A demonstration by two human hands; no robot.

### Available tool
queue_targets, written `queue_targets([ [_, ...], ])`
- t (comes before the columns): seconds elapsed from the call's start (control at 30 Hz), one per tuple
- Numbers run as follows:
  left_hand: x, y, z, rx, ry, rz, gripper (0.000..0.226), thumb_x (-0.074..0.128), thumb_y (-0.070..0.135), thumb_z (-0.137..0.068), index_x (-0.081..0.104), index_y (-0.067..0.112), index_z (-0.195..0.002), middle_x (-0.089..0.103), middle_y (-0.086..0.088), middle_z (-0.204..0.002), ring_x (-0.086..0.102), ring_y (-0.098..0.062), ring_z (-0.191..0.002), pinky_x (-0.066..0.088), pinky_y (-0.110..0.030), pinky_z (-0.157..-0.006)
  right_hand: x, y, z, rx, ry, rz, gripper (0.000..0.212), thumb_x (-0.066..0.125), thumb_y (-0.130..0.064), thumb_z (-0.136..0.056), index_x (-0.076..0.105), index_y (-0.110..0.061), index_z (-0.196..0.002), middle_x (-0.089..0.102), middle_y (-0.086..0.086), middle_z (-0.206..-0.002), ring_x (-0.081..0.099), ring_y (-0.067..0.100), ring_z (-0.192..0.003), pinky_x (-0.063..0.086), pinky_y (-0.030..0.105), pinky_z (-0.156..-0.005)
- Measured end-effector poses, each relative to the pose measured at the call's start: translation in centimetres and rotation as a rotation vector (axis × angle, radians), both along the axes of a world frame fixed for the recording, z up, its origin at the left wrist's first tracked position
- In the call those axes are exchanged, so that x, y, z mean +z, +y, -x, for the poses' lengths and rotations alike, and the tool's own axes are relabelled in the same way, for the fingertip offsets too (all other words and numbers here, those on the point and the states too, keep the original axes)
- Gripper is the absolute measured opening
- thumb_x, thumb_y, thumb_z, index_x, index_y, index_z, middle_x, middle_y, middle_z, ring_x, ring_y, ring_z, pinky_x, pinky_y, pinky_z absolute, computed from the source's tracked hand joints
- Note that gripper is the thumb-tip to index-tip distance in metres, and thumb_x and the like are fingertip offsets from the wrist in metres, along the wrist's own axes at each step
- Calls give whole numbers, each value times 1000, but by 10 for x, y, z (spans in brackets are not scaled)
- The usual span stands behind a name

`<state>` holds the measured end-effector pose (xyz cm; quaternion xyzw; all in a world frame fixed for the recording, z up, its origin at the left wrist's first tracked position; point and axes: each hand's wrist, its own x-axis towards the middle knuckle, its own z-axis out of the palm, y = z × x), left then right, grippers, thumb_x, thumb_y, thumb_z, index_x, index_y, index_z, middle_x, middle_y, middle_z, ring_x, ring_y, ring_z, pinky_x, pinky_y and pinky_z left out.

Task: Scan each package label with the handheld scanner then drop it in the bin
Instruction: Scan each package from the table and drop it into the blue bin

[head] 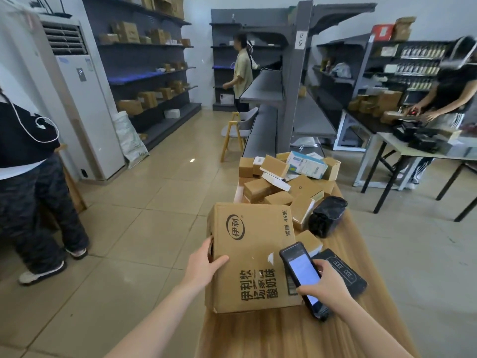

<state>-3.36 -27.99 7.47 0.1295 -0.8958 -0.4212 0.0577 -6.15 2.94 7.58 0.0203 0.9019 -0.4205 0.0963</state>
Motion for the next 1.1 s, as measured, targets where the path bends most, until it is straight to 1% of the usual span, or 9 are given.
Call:
queue_targets([
  [0.1, 8, -11, 9, -36, 13, 36, 74, 67, 44, -86, 34, 23, -149, 54, 1, -139, 53, -20, -122, 45, -38, -104, 13, -2, 8, 11, 11, -29, 95, 87, -29, -53, 38, -16, -133, 53, -3, -122, 49, 11, -105, 43, 23, -78],
  [0.3, 31, -32, 33, -122, 26, 234, 69, 63, 45, -89, 33, 27, -148, 56, 1, -136, 54, -18, -117, 46, -39, -101, 40, -6, 18, -10, 68, -75, 95, 86, -31, -57, 37, -14, -136, 50, 3, -132, 50, 17, -114, 45, 25, -84],
  [0.37, 40, -31, 40, -148, 33, 338, 68, 61, 49, -88, 32, 31, -148, 57, 1, -130, 55, -17, -112, 48, -37, -97, 51, -7, 21, 2, 106, -96, 95, 86, -32, -58, 37, -15, -137, 50, 2, -132, 50, 14, -111, 46, 21, -78],
  [0.5, 52, -18, 54, -244, 113, 516, 63, 58, 53, -89, 32, 40, -144, 57, 6, -121, 55, -12, -105, 48, -29, -86, 74, -8, 29, 21, 191, -104, 93, 86, -31, -56, 38, -17, -135, 51, -1, -127, 46, 8, -102, 36, 10, -65],
  [0.6, 60, -8, 62, -333, 159, 643, 59, 53, 53, -91, 30, 42, -143, 51, 8, -110, 50, -9, -98, 50, -24, -77, 92, -8, 35, 2, 234, -102, 94, 87, -29, -55, 39, -17, -134, 52, -1, -125, 46, 9, -100, 37, 12, -65],
  [0.73, 54, -1, 62, -467, 213, 816, 58, 54, 46, -93, 29, 40, -144, 48, 5, -125, 44, -13, -113, 50, -25, -76, 104, -5, 38, -24, 255, -95, 94, 86, -28, -54, 39, -17, -135, 52, 0, -124, 47, 10, -101, 38, 14, -64],
  [0.87, 32, 1, 48, -572, 209, 928, 57, 57, 38, -93, 30, 35, -144, 40, 0, -142, 38, -17, -129, 55, -29, -83, 101, -6, 32, -16, 245, -141, 93, 86, -31, -55, 39, -18, -134, 50, 0, -123, 47, 11, -101, 37, 11, -60],
  [1.03, 10, 3, 29, -560, 185, 973, 55, 54, 38, -96, 27, 35, -143, 35, 3, -143, 32, -18, -133, 52, -28, -76, 87, -11, 24, 5, 228, -161, 88, 85, -31, -54, 40, -20, -129, 49, -3, -116, 48, 10, -96, 38, 11, -58],
  [1.1, 6, 5, 20, -585, 224, 989, 55, 58, 37, -93, 32, 33, -141, 41, 2, -138, 38, -18, -129, 52, -27, -71, 81, -14, 23, 15, 213, -169, 88, 84, -33, -53, 40, -20, -129, 47, -5, -115, 47, 9, -95, 37, 11, -57],
])
